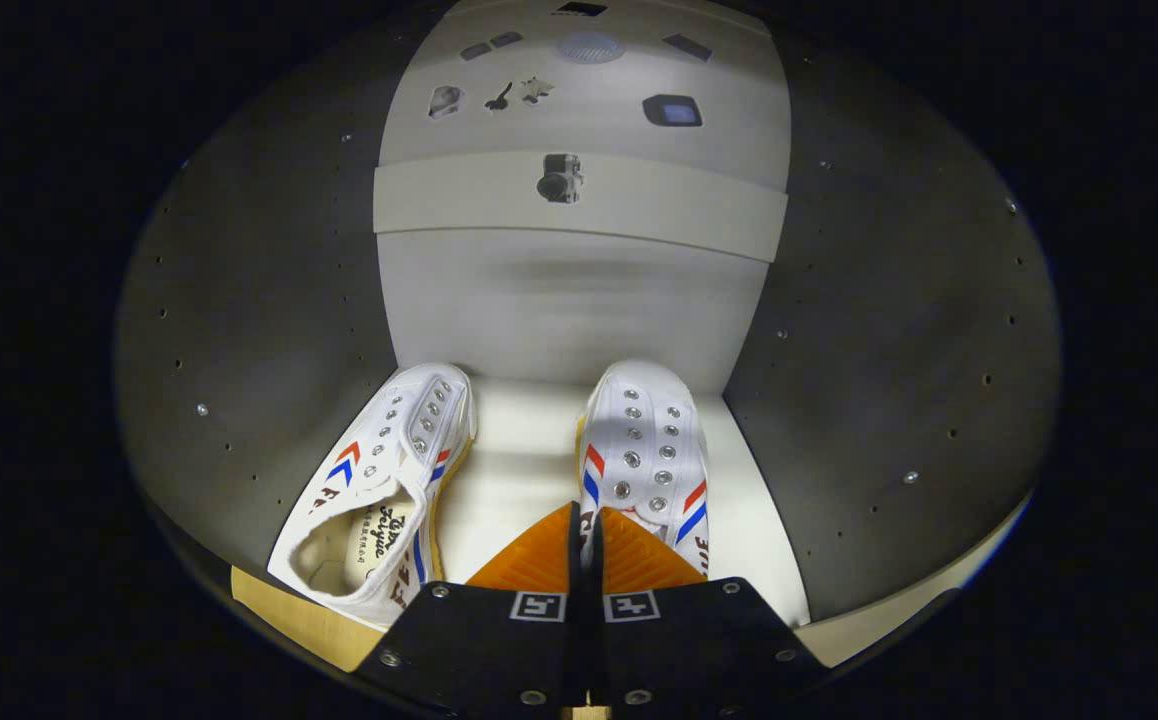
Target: Open the shoe cabinet door, grab the shoes and put them into the shoe cabinet, then close the shoe cabinet door.
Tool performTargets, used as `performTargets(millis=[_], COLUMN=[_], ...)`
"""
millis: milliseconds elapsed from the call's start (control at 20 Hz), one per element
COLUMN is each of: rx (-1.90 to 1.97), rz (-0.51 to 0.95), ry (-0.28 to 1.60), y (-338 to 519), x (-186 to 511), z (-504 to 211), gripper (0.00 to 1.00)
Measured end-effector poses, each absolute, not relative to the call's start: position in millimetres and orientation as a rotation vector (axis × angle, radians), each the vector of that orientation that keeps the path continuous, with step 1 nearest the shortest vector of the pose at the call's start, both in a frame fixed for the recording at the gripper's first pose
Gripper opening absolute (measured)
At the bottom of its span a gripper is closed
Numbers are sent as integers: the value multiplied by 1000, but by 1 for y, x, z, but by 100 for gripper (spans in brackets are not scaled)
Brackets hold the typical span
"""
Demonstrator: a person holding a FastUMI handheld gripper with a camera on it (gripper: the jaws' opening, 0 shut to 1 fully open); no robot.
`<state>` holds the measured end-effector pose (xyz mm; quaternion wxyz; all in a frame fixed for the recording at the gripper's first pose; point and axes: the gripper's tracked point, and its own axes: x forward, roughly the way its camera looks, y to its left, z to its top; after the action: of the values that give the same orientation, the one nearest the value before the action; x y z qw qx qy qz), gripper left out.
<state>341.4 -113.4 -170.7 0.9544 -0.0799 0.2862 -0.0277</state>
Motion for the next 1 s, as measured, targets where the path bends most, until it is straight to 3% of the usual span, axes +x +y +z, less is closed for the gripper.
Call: performTargets(millis=[150, 200, 250, 400, 500, 1000], rx=[-183, -195, -195, -201, -192, -189], rz=[-61, -68, -75, -82, -62, 5], ry=[566, 561, 549, 478, 430, 239], y=[-111, -112, -111, -108, -101, -78], x=[344, 342, 337, 319, 299, 140], z=[-171, -171, -168, -143, -124, -32], gripper=[7, 19, 26, 76, 91, 95])
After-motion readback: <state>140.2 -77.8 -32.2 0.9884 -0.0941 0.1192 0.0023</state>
